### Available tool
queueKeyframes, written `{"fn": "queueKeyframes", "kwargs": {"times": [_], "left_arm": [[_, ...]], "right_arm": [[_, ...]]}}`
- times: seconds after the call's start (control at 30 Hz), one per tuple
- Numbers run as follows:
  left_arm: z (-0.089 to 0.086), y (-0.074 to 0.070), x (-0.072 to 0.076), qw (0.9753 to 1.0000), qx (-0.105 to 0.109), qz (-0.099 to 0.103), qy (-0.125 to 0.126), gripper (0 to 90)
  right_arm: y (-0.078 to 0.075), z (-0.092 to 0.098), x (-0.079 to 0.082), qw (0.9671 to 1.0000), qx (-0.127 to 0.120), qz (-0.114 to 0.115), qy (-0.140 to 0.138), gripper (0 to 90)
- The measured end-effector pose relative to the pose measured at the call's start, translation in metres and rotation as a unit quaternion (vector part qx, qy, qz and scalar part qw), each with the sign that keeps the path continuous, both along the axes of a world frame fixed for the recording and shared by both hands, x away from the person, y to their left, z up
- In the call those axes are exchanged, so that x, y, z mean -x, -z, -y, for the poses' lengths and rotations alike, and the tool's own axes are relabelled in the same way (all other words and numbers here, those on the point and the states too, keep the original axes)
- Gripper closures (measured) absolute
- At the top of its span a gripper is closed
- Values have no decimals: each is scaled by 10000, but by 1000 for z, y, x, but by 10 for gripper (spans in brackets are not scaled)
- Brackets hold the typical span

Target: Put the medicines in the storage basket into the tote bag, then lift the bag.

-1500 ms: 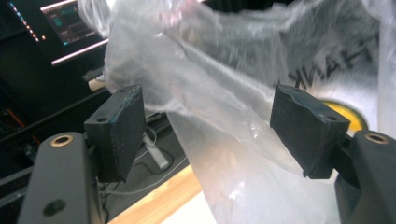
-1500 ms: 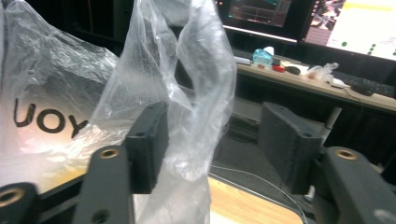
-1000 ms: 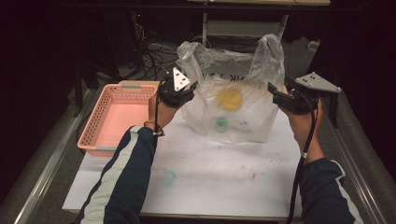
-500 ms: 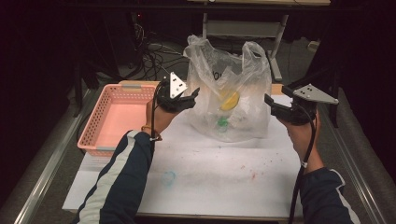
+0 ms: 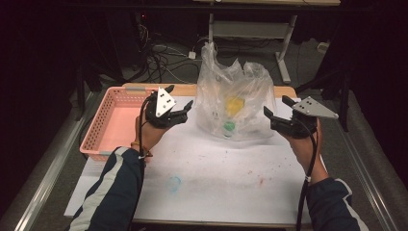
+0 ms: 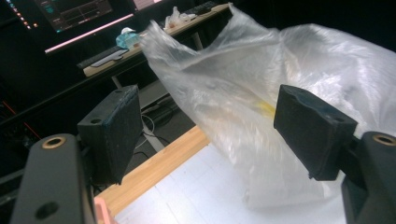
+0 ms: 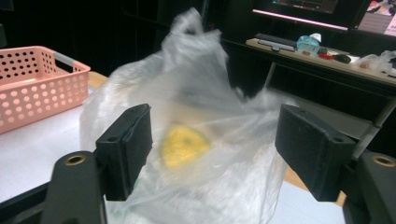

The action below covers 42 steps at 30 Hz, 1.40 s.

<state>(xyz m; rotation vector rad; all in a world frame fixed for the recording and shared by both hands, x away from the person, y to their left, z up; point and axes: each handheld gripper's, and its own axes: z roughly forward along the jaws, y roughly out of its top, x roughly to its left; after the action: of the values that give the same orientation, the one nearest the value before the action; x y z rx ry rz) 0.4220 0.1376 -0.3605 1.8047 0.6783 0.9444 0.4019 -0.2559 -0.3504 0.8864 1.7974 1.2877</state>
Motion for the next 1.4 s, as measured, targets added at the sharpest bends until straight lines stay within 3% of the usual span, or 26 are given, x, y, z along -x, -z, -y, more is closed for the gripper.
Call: {"fn": "queueKeyframes", "kwargs": {"times": [0.23, 0.43, 0.53, 0.73, 0.87, 1.4], "left_arm": [[-19, 10, 11, 9998, 210, -53, -17, 199], [-26, 17, 17, 9999, 80, -129, -14, 198], [-31, 17, 22, 9999, 5, -104, -39, 197], [-38, 17, 35, 9999, 46, -109, -1, 197], [-41, 18, 43, 10000, -51, -80, 17, 154], [-48, 28, 71, 9991, -257, -178, 290, 153]], "right_arm": [[4, 0, 7, 10000, -28, 32, -16, 244], [7, 2, 13, 9999, -61, -83, -85, 222], [10, 2, 18, 9999, -6, 43, -100, 219], [15, 0, 26, 9999, 78, 27, -113, 198], [16, 0, 31, 9998, 120, 61, -152, 192], [22, -6, 49, 9989, 339, 102, -299, 176]]}}
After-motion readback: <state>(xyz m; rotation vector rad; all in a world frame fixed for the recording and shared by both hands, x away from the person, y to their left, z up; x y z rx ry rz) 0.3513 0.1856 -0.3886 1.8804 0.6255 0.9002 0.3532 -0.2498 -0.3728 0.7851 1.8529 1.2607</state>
